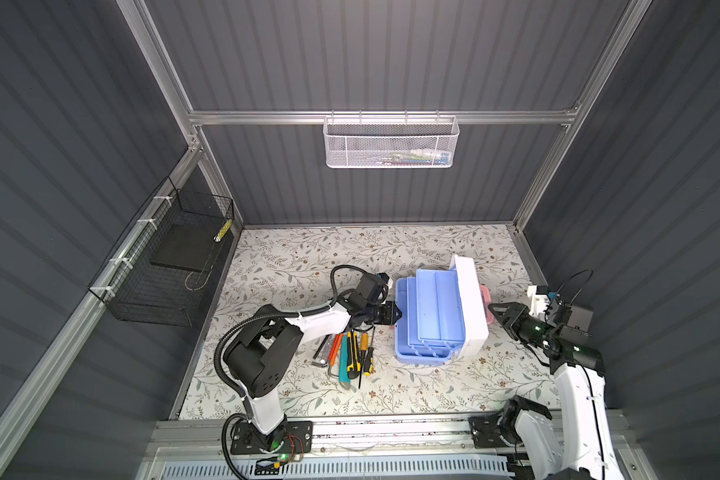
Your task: Pack the tool kit
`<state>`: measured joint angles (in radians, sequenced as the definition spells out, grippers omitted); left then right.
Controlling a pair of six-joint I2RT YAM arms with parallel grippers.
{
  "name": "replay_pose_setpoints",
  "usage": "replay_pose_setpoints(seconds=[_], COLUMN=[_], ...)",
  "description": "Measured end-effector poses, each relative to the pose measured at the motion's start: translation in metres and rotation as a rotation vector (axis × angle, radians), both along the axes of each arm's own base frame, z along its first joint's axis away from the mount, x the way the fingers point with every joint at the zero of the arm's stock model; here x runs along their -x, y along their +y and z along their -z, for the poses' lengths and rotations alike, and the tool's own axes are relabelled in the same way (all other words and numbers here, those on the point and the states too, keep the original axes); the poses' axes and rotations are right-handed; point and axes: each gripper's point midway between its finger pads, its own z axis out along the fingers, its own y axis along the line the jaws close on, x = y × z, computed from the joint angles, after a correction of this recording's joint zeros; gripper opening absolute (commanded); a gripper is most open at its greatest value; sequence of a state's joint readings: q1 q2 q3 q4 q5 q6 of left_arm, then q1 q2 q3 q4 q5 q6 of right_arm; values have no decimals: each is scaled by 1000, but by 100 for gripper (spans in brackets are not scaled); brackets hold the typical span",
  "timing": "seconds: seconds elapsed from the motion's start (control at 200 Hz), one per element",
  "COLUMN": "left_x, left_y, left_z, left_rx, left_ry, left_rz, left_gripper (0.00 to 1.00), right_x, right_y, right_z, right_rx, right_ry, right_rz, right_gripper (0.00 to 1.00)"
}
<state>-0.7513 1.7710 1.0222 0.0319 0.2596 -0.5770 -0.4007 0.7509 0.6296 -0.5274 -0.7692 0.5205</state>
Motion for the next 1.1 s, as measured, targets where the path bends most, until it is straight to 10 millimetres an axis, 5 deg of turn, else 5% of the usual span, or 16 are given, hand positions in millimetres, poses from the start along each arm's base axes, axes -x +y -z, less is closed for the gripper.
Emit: replay_pose_setpoints(seconds=[0.315, 0.5, 0.716, 0.876, 1.096], left_x=[-1, -2, -3, -3, -1], left_y=[-2, -1, -2, 0, 3], left_z=[-1, -1, -1, -2, -2], left_rx=[32, 38, 47, 48, 53], left_ry=[7, 9, -2, -12, -23], left_rz=[-19, -22, -21, -28, -32], left_gripper=[25, 24, 24, 24, 25], right_x=[11, 18, 15, 12, 4], right_y=[-7, 9, 29, 23, 15], right_z=[-43, -62, -30, 3, 22], right_rx=[113, 210, 317, 447, 535], right_ry=[-61, -88, 44, 180, 257], right_rz=[44, -19, -122, -123, -106], right_gripper=[37, 37, 39, 40, 41])
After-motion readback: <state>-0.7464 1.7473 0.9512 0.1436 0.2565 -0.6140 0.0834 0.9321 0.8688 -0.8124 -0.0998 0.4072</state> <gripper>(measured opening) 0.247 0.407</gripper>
